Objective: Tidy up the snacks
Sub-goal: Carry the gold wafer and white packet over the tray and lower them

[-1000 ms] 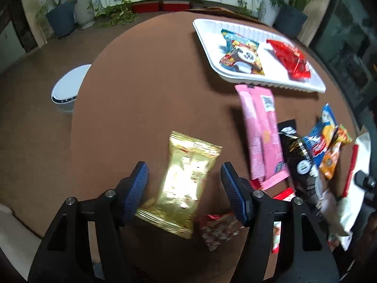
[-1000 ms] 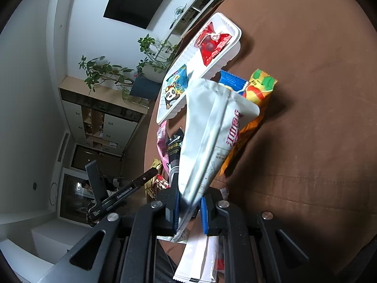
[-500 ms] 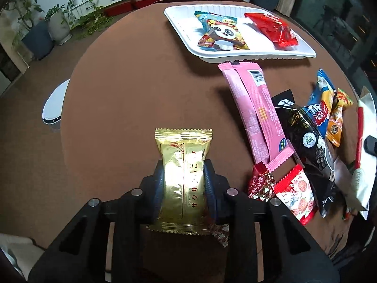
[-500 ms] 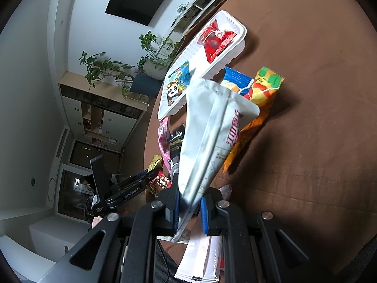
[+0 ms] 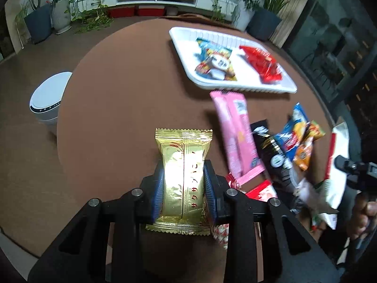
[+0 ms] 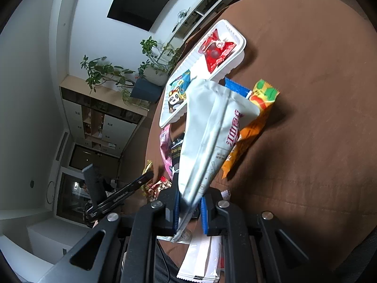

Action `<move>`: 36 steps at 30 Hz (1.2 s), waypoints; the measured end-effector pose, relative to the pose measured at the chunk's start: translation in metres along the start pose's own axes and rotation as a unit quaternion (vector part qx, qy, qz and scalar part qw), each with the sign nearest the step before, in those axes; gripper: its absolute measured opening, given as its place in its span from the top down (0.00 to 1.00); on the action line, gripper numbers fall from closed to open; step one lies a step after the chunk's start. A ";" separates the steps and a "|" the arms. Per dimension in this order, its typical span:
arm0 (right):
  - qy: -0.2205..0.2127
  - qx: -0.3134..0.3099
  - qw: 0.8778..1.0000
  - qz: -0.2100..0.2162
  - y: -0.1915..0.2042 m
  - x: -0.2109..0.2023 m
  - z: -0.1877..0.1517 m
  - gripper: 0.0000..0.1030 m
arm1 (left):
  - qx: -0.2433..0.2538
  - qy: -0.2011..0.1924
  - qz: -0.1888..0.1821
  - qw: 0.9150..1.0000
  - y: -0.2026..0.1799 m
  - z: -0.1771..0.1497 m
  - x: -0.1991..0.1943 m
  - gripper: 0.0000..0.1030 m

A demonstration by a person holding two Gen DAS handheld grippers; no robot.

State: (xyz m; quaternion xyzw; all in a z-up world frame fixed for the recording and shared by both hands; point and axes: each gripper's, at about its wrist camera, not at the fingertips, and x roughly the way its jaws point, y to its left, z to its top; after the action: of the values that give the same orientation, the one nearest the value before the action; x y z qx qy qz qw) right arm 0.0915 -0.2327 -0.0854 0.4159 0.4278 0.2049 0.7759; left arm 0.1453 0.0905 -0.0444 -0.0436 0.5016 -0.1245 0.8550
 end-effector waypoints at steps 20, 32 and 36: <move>-0.077 -0.050 0.995 -0.023 0.024 -0.057 0.085 0.85 | -0.047 -0.066 -0.111 0.991 -0.003 0.080 -0.033 0.72; -0.046 -0.149 0.986 -0.051 0.089 -0.011 0.173 0.85 | -0.051 -0.081 -0.128 0.987 -0.002 0.169 -0.013 0.72; 0.004 -0.188 0.979 -0.077 0.104 0.033 0.196 0.85 | -0.047 -0.068 -0.128 0.988 -0.015 0.191 0.016 0.72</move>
State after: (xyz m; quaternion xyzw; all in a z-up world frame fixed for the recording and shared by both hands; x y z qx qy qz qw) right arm 0.2771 -0.2428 0.0401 0.2277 0.4157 0.2229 0.8519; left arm 0.3163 0.0620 0.0393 -0.1560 0.4376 -0.2058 0.8613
